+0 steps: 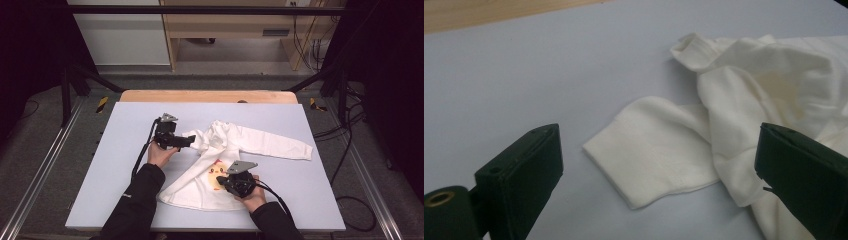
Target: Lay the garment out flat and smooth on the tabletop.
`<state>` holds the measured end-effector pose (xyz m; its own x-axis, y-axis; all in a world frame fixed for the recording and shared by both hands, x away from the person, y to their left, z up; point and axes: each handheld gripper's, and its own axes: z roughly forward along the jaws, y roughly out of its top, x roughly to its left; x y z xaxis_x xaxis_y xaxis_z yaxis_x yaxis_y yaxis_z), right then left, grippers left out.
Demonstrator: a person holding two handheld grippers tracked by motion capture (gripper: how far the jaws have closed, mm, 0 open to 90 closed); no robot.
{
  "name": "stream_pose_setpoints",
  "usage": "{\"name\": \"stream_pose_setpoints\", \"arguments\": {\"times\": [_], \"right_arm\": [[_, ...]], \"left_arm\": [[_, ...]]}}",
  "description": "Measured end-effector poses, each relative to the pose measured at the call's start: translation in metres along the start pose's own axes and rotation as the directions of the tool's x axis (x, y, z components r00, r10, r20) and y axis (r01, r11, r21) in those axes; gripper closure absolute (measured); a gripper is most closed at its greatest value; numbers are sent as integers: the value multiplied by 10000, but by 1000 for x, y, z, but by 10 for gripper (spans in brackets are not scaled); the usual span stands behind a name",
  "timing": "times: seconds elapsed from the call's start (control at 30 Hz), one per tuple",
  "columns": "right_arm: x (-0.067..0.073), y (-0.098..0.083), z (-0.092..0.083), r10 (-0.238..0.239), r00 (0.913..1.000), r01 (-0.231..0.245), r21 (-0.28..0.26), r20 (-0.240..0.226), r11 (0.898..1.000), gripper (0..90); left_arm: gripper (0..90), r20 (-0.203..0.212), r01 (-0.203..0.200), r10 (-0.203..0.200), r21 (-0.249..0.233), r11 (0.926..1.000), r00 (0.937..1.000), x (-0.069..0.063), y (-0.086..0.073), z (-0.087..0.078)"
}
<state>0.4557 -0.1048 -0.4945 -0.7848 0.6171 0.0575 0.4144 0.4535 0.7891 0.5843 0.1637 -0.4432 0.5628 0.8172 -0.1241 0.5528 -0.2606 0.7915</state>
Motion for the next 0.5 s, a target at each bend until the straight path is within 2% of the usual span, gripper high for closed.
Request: {"name": "stream_pose_setpoints", "arguments": {"times": [0.27, 0.37, 0.5], "right_arm": [[0, 0, 0, 15, 10000, -15, 0, -21, 10000, 900], [0, 0, 0, 10, 10000, -10, -2, -14, 10000, 900], [0, 0, 0, 13, 10000, -13, 0, -15, 10000, 900]], "left_arm": [[65, -431, 173, -143, 707, 9973, 9990, 7, -12, 20], [118, -533, 271, -226, 852, 9960, 9983, 8, -16, 24], [252, -600, 405, -344, 1034, 9938, 9976, 10, -19, 26]]}}
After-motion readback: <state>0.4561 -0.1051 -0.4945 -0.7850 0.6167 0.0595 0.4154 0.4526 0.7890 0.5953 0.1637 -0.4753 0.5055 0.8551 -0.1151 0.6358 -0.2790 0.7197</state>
